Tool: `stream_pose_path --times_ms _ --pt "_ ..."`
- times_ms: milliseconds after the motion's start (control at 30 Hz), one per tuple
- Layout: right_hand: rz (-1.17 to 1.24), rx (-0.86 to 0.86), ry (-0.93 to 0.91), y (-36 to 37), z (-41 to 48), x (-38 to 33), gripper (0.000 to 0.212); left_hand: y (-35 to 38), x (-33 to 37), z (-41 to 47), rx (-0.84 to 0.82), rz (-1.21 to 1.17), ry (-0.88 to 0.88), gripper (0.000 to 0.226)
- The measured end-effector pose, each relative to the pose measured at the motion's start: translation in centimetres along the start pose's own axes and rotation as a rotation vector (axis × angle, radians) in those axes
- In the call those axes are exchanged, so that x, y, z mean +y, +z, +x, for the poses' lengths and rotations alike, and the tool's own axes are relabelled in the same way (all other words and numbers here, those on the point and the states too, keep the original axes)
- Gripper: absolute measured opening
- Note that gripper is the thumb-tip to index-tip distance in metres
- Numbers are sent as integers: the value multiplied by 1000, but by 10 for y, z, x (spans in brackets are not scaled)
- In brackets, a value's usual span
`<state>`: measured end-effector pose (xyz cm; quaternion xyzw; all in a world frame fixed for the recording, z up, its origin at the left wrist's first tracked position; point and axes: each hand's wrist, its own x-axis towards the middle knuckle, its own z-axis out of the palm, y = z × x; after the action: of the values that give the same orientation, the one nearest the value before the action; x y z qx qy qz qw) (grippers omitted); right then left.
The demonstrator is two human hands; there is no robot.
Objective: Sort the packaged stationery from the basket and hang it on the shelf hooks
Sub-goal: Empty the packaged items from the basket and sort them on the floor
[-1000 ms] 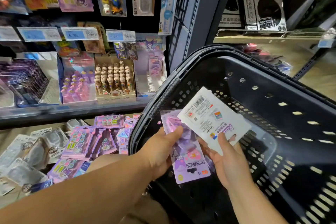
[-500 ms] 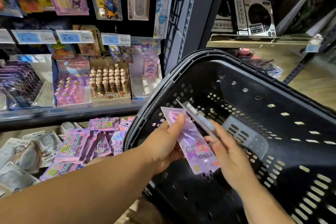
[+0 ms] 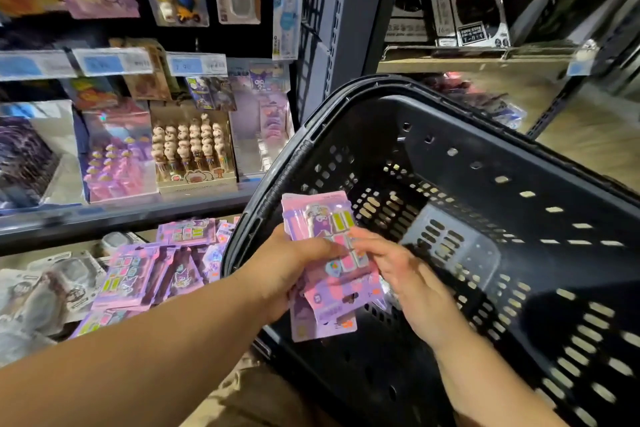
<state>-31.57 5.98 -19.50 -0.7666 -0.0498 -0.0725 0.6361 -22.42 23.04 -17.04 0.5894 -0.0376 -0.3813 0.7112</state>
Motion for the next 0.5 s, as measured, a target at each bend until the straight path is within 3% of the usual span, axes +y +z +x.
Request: stream_pose_path --times_ms 100,200,333,500 --pt "226 236 264 -14 2 26 61 -15 -8 2 73 166 25 43" --pt "-101 409 567 -47 3 81 21 -31 -8 0 124 362 56 54" --pt "-406 341 859 -75 -5 155 37 -40 -1 -12 132 476 109 41" --pt "-692 141 1073 -65 9 202 72 -58 13 -15 130 390 199 69"
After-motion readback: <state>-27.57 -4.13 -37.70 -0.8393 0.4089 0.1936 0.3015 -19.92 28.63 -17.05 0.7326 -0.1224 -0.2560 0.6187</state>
